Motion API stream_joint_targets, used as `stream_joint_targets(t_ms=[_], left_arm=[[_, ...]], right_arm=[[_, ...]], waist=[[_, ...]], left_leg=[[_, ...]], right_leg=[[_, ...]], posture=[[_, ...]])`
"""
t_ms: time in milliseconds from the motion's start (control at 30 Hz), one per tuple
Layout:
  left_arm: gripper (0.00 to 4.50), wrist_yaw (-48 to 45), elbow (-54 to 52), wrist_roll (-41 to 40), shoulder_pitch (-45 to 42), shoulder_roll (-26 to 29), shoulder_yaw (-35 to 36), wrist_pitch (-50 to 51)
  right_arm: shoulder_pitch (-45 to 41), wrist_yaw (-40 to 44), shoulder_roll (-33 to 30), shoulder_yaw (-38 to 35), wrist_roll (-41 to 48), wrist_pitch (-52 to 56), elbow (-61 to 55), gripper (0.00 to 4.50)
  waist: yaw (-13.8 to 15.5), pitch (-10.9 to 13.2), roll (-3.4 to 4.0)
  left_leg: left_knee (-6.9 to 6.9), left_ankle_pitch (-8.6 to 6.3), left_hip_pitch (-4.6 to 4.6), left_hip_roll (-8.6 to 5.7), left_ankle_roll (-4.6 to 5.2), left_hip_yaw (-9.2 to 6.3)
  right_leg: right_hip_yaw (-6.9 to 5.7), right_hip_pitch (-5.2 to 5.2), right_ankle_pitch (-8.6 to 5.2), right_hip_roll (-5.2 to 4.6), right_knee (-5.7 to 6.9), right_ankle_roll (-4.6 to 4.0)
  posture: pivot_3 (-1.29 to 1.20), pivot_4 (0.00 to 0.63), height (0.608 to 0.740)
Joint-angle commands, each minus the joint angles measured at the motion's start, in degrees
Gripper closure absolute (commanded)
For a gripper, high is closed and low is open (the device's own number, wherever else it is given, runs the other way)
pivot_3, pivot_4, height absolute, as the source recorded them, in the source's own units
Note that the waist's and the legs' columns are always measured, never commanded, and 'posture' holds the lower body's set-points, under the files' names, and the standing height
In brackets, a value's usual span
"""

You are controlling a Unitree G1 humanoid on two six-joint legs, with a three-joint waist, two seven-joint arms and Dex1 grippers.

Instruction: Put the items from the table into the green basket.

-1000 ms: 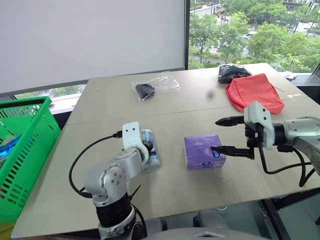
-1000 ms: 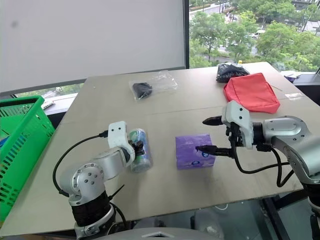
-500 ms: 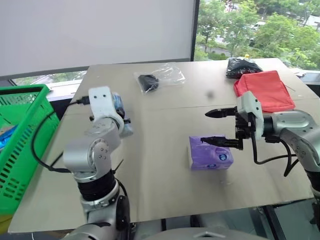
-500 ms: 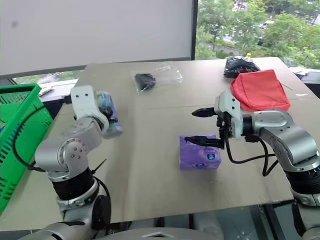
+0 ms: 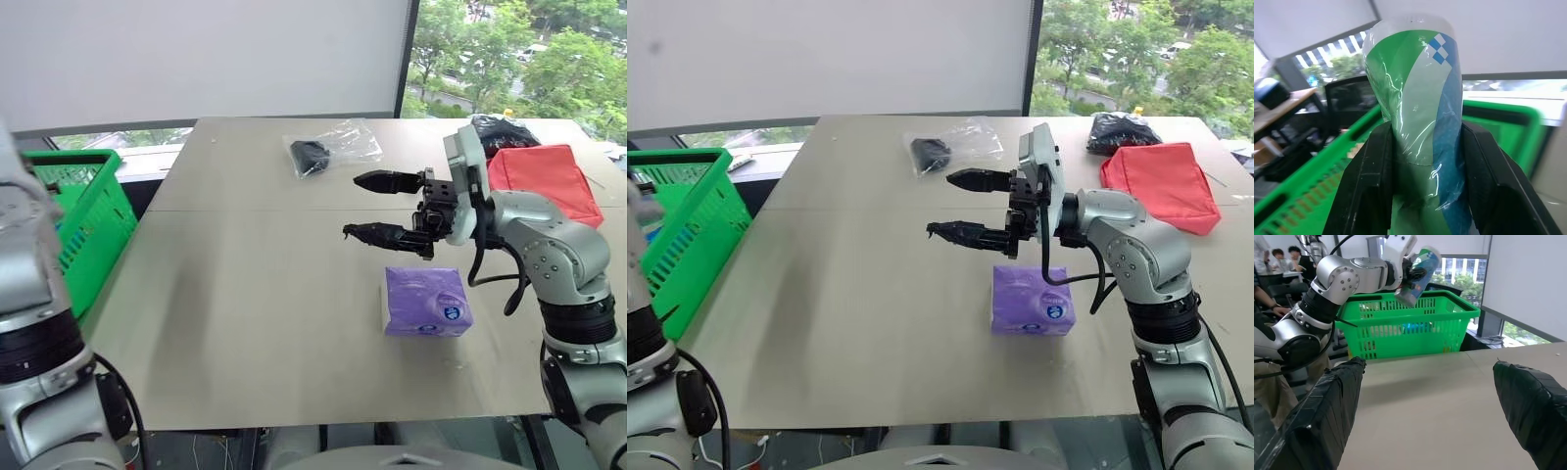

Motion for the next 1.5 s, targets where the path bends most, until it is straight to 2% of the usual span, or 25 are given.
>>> stream_joint_targets(t_ms=[33,100,167,233,267,400,533,600,733,867,1033,1067,1100,1167,1233,1367,1500], left_arm=[[3.13,-3.6,2.3,1.8,2.2,4.3,2.8,-6.4],[2.15,-3.7,4.3,1.9,3.1,4.3,4.5,-7.9],[1.53,-3.5,5.4,2.2,3.5,3.7,4.9,-8.7],[0.66,-3.3,5.7,2.4,3.7,2.5,3.9,-9.1],[0.06,-3.5,5.7,2.4,3.6,2.0,3.1,-9.0],[0.06,-4.6,4.3,1.3,1.6,-0.3,1.2,-10.7],[0.06,-16.0,-3.8,-7.6,0.5,-6.6,-6.4,-13.7],[0.06,-22.9,-9.8,-13.4,3.3,-10.2,-10.9,-13.1],[0.06,-32.7,-19.5,-22.2,11.0,-12.8,-16.1,-9.8],[0.06,-40.8,-27.1,-27.8,19.0,-9.9,-18.7,-8.5],[0.06,-48.0,-33.6,-33.7,27.0,-6.1,-18.8,-7.6],[0.06,-48.8,-34.4,-34.3,28.3,-5.6,-18.8,-7.7],[0.06,-49.1,-35.0,-34.6,29.1,-5.3,-18.7,-7.8],[0.06,-49.1,-35.7,-34.6,30.5,-5.1,-18.4,-8.4],[0.06,-48.8,-36.2,-34.8,31.3,-5.0,-18.0,-8.6],[0.06,-48.1,-37.1,-34.3,32.1,-5.0,-18.6,-8.8],[0.06,-47.1,-37.3,-34.4,31.5,-5.5,-19.3,-8.7]], right_arm=[[-2.2,-1.0,1.1,-2.4,1.9,-0.4,0.0,0.0],[-2.2,-1.1,1.5,-2.5,1.9,-0.7,0.2,0.0],[-2.0,-1.1,1.6,-2.4,1.7,-1.1,0.5,0.0],[-1.4,-0.8,1.5,-2.3,1.1,-1.8,0.8,0.0],[-1.0,-0.7,1.4,-2.3,0.8,-2.2,0.9,0.0],[0.2,-0.5,0.3,-2.8,0.1,-3.1,1.0,0.0],[3.3,0.9,-4.6,-4.2,-2.5,-4.5,1.8,0.0],[5.5,1.9,-8.0,-4.5,-4.4,-5.0,2.3,0.0],[10.9,4.0,-14.0,-3.0,-9.1,-7.3,3.1,0.0],[17.1,6.5,-19.1,-1.9,-12.7,-8.3,4.3,0.0],[21.6,6.9,-22.7,-0.1,-15.3,-4.5,5.8,0.0],[22.1,6.8,-23.1,0.4,-15.6,-3.4,6.3,0.0],[22.3,6.6,-23.5,0.9,-16.0,-2.3,6.6,0.0],[22.7,5.7,-24.6,2.5,-18.6,-1.1,7.5,0.0],[22.7,5.0,-25.2,3.3,-19.5,1.2,7.7,0.0],[23.2,3.7,-24.4,4.0,-16.4,11.6,6.3,0.0],[22.5,-0.6,-17.0,-0.3,-9.0,21.9,5.8,0.0]], waist=[[0.4,0.0,0.0],[0.8,0.0,0.0],[1.1,0.0,-0.04],[1.3,-0.1,-0.04],[1.3,-0.1,-0.04],[1.3,-0.1,-0.09],[1.5,-0.2,-0.23],[1.5,-0.4,-0.14],[0.0,-0.4,-0.13],[-2.0,-0.4,-0.04],[-2.0,-0.5,0.35],[-1.9,-0.4,0.42],[-1.9,-0.4,0.46],[-1.9,-0.3,0.58],[-1.8,-0.3,0.59],[-1.6,-0.4,0.58],[-1.7,-0.5,0.41]], left_leg=[[0.01,0.0,0.0,0.01,0.0,-0.01],[0.02,0.01,0.01,0.0,-0.01,-0.02],[0.02,0.01,0.02,0.0,-0.01,0.01],[0.02,0.01,0.02,0.0,-0.01,0.01],[0.02,0.0,0.02,0.0,-0.01,0.01],[0.01,0.0,0.01,0.0,-0.01,0.03],[0.02,0.0,-0.02,-0.01,-0.01,0.05],[0.03,0.0,-0.03,-0.03,-0.01,0.12],[0.03,-0.03,-0.03,-0.06,0.05,0.47],[0.01,-0.03,0.06,0.16,0.07,0.56],[0.1,-0.02,0.29,0.33,0.09,0.55],[0.14,-0.02,0.36,0.34,0.1,0.55],[0.19,0.0,0.99,0.36,0.12,0.58],[0.2,0.0,1.38,0.37,0.12,0.58],[0.21,0.0,1.44,0.36,0.12,0.62],[0.21,-0.01,1.37,0.36,0.11,0.57],[0.16,-0.02,1.31,0.37,0.11,0.46]], right_leg=[[-0.01,0.0,0.02,-0.01,0.0,-0.03],[-0.05,0.02,0.03,-0.08,0.01,-0.03],[-0.05,0.02,0.04,-0.12,0.01,-0.05],[-0.05,0.01,0.05,-0.14,0.0,-0.06],[-0.05,0.01,0.05,-0.16,0.01,-0.06],[-0.04,0.01,0.05,-0.19,0.03,-0.06],[-0.08,0.01,0.06,-0.24,0.01,-0.07],[-0.05,0.03,0.07,-0.3,-0.01,-0.06],[-0.03,0.0,0.06,-0.49,-0.06,-0.05],[0.02,-0.06,0.04,-0.2,0.04,-0.08],[0.09,0.08,0.05,0.17,0.13,-0.11],[0.1,0.18,0.04,0.23,0.12,-0.11],[0.1,0.81,0.0,0.34,0.08,-0.04],[0.08,1.25,-0.24,0.32,-0.01,-0.1],[0.12,1.31,-0.24,0.3,-0.03,-0.1],[0.1,1.3,-0.12,0.31,-0.03,0.11],[0.06,1.29,-0.12,0.36,-0.04,0.08]], posture=[[0.05,0.0,0.74],[0.05,0.0,0.74],[0.05,0.0,0.74],[0.04,0.0,0.74],[0.03,0.0,0.74],[0.03,0.0,0.74],[0.01,0.0,0.74],[0.0,0.0,0.74],[-0.03,0.0,0.74],[-0.03,0.0,0.74],[-0.03,0.0,0.74],[-0.02,0.0,0.74],[-0.02,0.0,0.74],[-0.01,0.0,0.74],[-0.01,0.0,0.74],[0.0,0.0,0.74],[0.0,0.0,0.74]])
